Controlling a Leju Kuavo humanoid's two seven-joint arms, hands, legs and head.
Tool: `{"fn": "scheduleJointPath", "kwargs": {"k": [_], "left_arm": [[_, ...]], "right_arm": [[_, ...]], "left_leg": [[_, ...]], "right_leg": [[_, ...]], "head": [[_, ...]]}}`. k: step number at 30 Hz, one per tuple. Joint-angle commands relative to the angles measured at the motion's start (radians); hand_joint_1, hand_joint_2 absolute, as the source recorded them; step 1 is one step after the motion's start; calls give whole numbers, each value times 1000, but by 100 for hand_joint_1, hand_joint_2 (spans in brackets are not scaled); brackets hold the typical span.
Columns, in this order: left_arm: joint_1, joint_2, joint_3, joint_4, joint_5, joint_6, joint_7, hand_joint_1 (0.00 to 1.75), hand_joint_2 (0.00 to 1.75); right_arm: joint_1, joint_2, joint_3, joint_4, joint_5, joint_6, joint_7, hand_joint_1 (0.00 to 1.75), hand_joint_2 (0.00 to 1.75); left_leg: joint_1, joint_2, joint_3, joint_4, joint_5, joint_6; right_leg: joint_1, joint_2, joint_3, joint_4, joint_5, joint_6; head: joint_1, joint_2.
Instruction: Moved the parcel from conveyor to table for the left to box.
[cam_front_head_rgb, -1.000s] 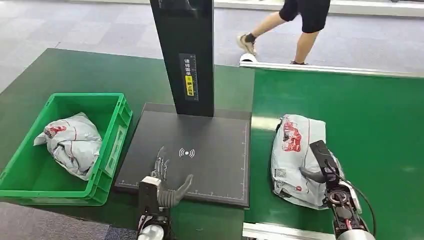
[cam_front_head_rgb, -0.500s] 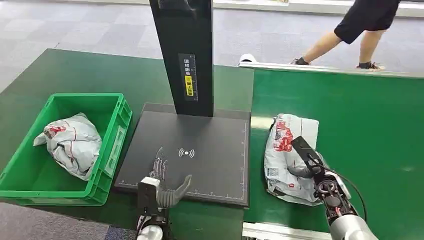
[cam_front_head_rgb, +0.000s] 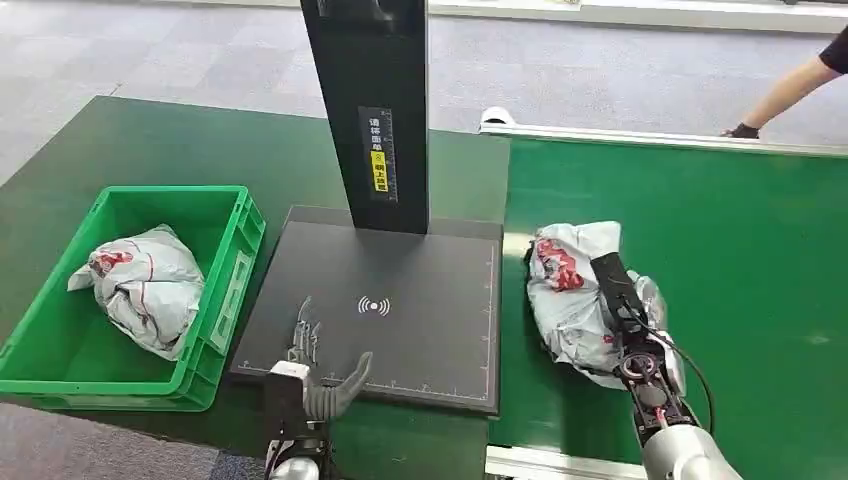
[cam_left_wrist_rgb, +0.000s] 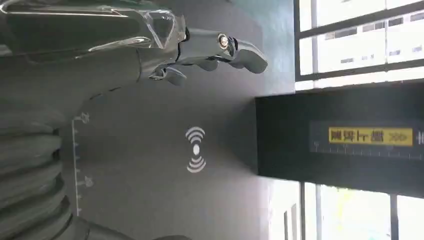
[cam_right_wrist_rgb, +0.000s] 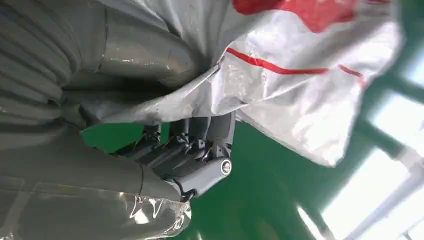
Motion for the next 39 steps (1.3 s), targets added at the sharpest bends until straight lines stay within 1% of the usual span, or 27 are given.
{"fn": "scheduleJointPath", "kwargs": {"k": [1,2,3,4,5,6,7,8,9,10,11,12,13,15,17,18,19,20,22,23,25,31,35,36,37,39], "left_arm": [[76,74,45,-167,-30,31,3,0,175],[82,80,51,-192,-35,32,3,0,175],[101,100,67,-257,-57,37,3,0,175],[106,109,79,-265,-52,25,3,0,175],[117,116,94,-304,-64,23,3,0,175],[130,126,106,-349,-85,22,3,0,175],[138,130,117,-360,-83,14,3,0,175],[140,132,122,-375,-87,5,3,0,175],[144,138,139,-408,-110,-9,3,0,175],[142,137,145,-410,-110,-10,3,0,175],[139,141,152,-427,-134,-18,3,0,175],[132,147,162,-450,-157,-19,3,0,175],[127,145,183,-472,-157,-27,6,0,175],[111,132,215,-498,-141,-45,10,0,175],[90,124,243,-527,-121,-63,23,0,175],[75,122,254,-534,-123,-59,25,0,175],[63,121,259,-539,-123,-63,34,0,175],[61,122,259,-540,-124,-65,35,0,175],[45,118,265,-546,-134,-57,45,0,175],[45,117,265,-548,-135,-57,47,0,175],[55,107,271,-564,-139,-57,56,0,175],[67,86,273,-586,-164,-69,79,0,175],[59,83,271,-577,-174,-76,90,0,175],[55,82,269,-570,-175,-82,96,0,175],[55,80,268,-567,-177,-84,99,0,175],[58,78,268,-566,-178,-85,100,0,175]], "right_arm": [[263,81,-72,-646,-200,-169,-176,175,175],[287,82,-70,-692,-216,-174,-176,175,175],[345,96,-73,-793,-289,-169,-212,175,175],[377,96,-67,-836,-293,-170,-211,175,175],[403,106,-66,-874,-318,-160,-210,175,175],[430,121,-58,-914,-348,-125,-216,175,175],[446,134,-53,-932,-347,-128,-214,175,175],[449,137,-44,-938,-355,-108,-217,175,175],[454,150,-11,-943,-342,-54,-202,175,175],[451,157,-3,-940,-335,-54,-200,175,175],[445,154,32,-929,-336,4,-180,175,175],[440,155,75,-914,-350,92,-163,175,175],[433,174,100,-892,-348,112,-162,175,175],[420,180,152,-844,-354,170,-155,175,175],[387,203,209,-752,-348,201,-154,175,175],[362,218,235,-693,-361,243,-127,175,175],[340,235,252,-641,-361,237,-137,175,175],[338,237,255,-638,-360,236,-137,175,175],[294,261,298,-553,-351,282,-105,175,175],[289,266,302,-545,-349,283,-105,175,175],[265,277,333,-497,-331,317,-83,175,175],[213,278,368,-421,-304,329,-58,175,175],[196,273,373,-395,-300,333,-46,175,175],[186,269,376,-377,-294,333,-30,52,175],[178,271,375,-365,-283,325,-16,0,175],[174,272,376,-358,-274,318,-13,0,175]], "left_leg": [[0,1,0,-1,0,0],[0,0,0,-1,0,0],[0,-1,-1,0,0,0],[1,-2,-2,-1,0,-1],[1,-2,-2,0,0,-1],[1,-3,-2,-1,0,-1],[0,-2,-2,-1,-1,-1],[1,-1,-1,-1,-1,-1],[1,-1,-2,-1,-1,-1],[1,0,-2,-1,-1,-1],[1,1,-2,-1,-1,-1],[1,3,-2,-1,-1,-1],[2,4,-2,-1,0,-1],[2,5,-2,-1,0,-1],[2,3,-1,-1,1,-1],[3,5,-2,-3,2,-1],[2,3,0,-1,1,-2],[2,5,0,-2,2,-2],[3,4,0,-2,2,-2],[3,5,0,-2,2,-2],[2,4,0,-2,2,-2],[3,2,0,-3,3,-1],[2,2,-1,-2,2,-1],[2,1,-1,-2,3,-1],[2,0,-1,-2,2,-1],[2,1,-1,-2,2,-1]], "right_leg": [[1,1,0,-1,0,-1],[1,1,-1,-1,0,-1],[0,0,-1,0,0,-1],[1,-1,-1,-1,-1,-1],[1,-2,-1,0,-1,-1],[1,-1,-2,0,-1,-1],[0,-1,-2,0,-1,-1],[1,0,-2,0,-1,-2],[1,0,-2,0,-1,-2],[1,0,-2,0,-1,-1],[1,1,-3,1,0,-1],[1,3,-3,0,0,-2],[2,3,-3,-1,1,-2],[2,4,-3,0,1,-2],[2,3,-2,0,1,-1],[3,4,-3,-2,3,-2],[2,2,-2,0,1,-2],[3,4,-2,-1,2,-2],[3,3,-1,-1,1,-2],[3,5,-1,-2,2,-2],[3,3,-1,-1,1,-2],[3,1,0,-3,2,-1],[2,2,-1,-1,1,-1],[2,1,-1,-1,1,-1],[2,0,0,-1,1,-1],[2,1,-1,-1,1,-1]], "head": [[0,0],[0,0],[0,0],[0,0],[0,0],[0,0],[0,0],[0,0],[0,0],[0,0],[0,0],[0,0],[0,0],[0,0],[0,0],[0,0],[0,0],[0,0],[0,0],[0,0],[0,0],[0,0],[0,0],[0,0],[0,0],[0,0]]}}
